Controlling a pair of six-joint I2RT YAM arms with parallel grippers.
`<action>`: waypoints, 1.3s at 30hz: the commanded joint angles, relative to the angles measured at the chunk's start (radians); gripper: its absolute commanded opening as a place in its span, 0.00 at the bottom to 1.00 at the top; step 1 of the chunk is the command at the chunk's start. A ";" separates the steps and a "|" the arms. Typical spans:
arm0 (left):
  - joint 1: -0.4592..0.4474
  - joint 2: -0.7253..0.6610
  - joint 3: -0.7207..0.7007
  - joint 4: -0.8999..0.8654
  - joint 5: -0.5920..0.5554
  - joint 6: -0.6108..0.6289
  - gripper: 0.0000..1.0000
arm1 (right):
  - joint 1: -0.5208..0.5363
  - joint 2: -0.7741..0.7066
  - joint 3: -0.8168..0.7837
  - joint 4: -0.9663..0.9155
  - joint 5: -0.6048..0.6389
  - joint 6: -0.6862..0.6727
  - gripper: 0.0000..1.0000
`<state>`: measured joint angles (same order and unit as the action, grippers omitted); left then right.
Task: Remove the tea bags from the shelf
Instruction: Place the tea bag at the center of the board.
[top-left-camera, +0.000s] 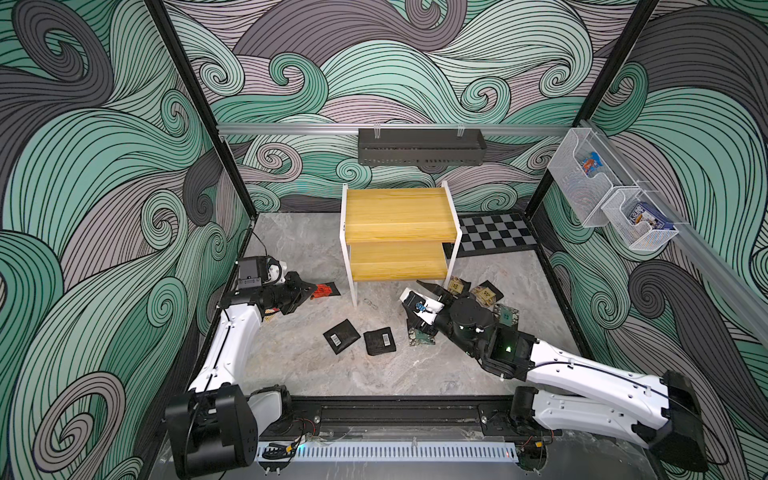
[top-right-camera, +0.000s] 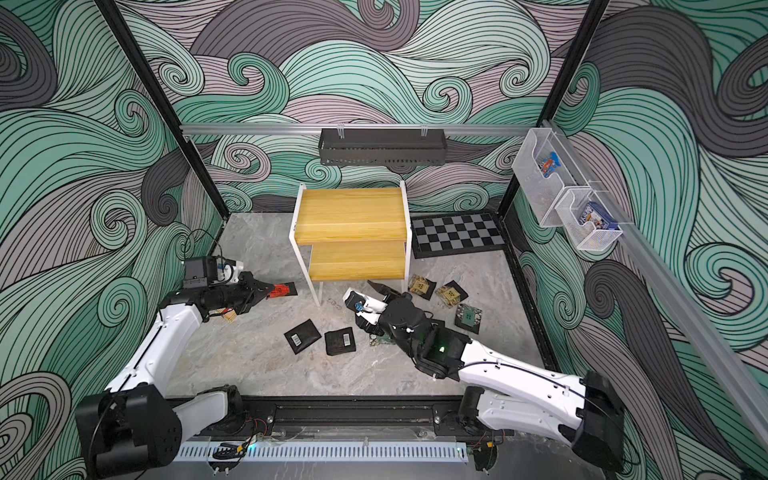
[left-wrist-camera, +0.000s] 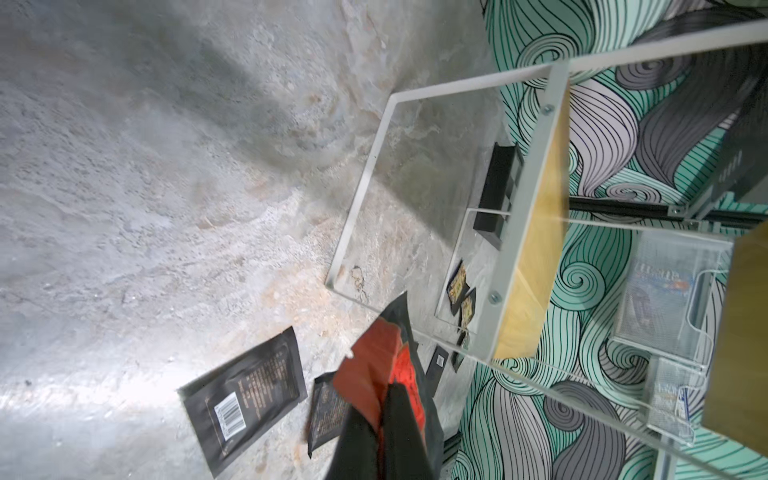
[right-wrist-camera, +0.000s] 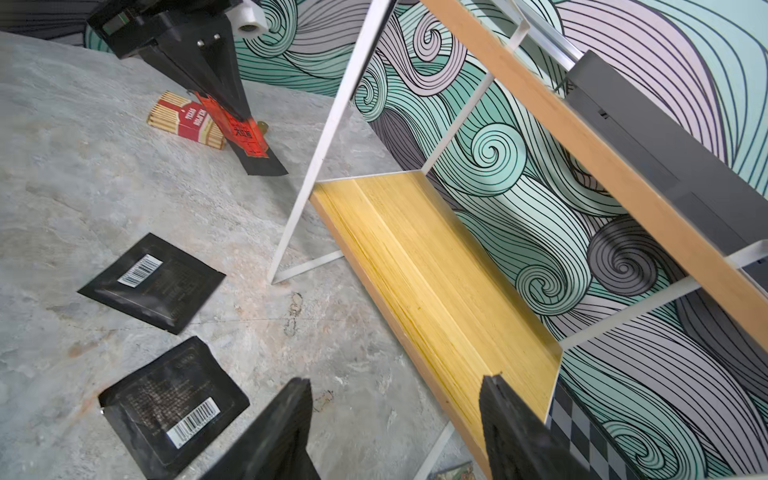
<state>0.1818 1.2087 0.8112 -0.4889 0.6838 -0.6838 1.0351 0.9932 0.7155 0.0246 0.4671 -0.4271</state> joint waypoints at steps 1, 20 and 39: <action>-0.007 0.076 0.024 0.109 -0.043 -0.011 0.06 | -0.018 -0.037 -0.019 -0.026 0.029 0.069 0.69; -0.109 0.470 0.216 0.182 -0.224 0.062 0.12 | -0.045 -0.176 -0.099 -0.078 0.059 0.164 0.77; -0.136 0.612 0.310 0.141 -0.313 0.164 0.30 | -0.046 -0.194 -0.104 -0.098 0.069 0.174 0.82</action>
<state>0.0490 1.8252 1.0847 -0.3187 0.4038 -0.5537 0.9932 0.8066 0.6250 -0.0658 0.5163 -0.2665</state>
